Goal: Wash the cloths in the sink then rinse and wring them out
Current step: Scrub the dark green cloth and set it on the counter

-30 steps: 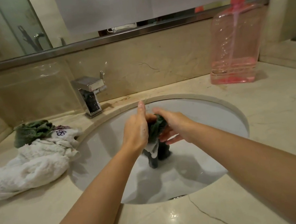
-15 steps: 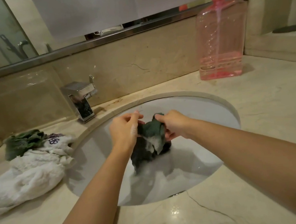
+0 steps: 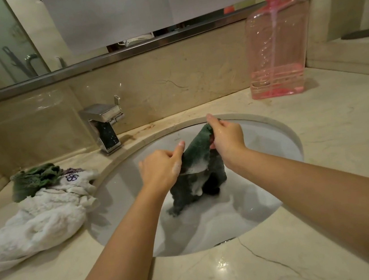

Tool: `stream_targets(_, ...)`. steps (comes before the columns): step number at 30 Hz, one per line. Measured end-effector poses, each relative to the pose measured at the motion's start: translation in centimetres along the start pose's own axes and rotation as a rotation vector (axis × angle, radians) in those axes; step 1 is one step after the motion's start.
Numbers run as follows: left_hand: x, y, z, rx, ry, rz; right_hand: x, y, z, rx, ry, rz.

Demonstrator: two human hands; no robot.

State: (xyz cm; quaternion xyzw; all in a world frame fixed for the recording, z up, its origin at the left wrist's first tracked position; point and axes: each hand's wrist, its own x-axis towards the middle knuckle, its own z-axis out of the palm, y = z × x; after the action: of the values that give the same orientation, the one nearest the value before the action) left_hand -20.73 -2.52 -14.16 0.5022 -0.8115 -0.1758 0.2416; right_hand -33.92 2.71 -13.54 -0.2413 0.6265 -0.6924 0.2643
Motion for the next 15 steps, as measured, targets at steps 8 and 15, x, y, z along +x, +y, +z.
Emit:
stream_targets(8, -0.6, 0.2, 0.3, -0.35, -0.236, 0.002, 0.3, 0.0, -0.1, 0.225, -0.21, 0.056)
stream_targets(15, -0.5, 0.3, 0.3, -0.435, -0.405, 0.006, -0.7, -0.4, 0.4, 0.41, -0.314, 0.098)
